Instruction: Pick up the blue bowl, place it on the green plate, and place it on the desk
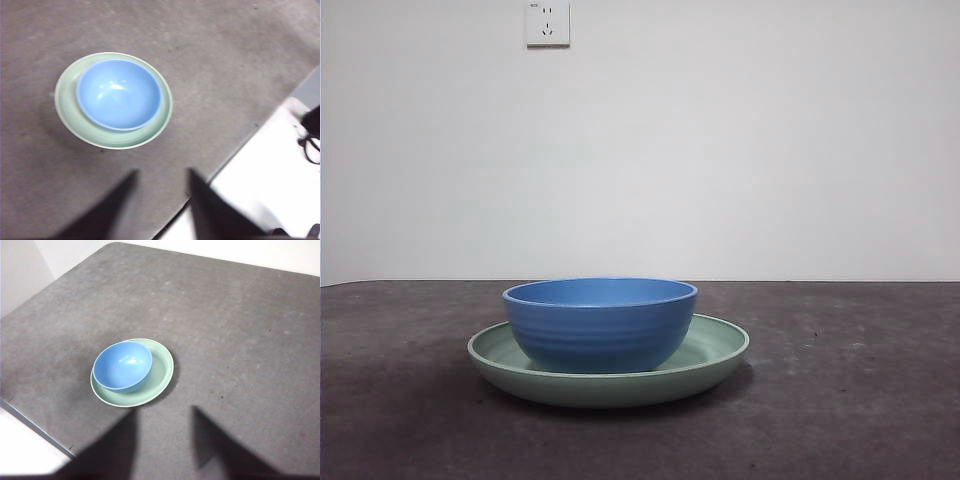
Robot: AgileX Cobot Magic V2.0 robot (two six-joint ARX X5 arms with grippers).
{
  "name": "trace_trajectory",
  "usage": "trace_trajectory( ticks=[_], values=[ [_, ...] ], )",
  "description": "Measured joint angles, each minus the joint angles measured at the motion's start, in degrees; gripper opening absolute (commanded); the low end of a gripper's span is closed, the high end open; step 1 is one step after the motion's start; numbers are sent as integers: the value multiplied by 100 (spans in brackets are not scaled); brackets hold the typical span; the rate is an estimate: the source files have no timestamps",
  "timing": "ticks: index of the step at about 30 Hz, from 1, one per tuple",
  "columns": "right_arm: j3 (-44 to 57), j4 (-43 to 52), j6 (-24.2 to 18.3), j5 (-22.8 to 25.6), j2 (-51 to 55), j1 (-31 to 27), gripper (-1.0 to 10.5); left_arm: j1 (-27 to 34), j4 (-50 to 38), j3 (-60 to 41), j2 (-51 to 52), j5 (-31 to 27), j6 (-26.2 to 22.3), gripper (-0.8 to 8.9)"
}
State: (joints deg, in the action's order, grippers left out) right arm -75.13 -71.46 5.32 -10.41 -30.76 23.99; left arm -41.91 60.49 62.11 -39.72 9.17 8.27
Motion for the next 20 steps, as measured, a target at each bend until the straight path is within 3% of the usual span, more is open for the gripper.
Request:
trace_trajectory(
  ticks=[20],
  values=[
    [0, 52, 0, 0, 0, 0, 40, 0, 11, 0, 7, -46, 0, 20]
  ],
)
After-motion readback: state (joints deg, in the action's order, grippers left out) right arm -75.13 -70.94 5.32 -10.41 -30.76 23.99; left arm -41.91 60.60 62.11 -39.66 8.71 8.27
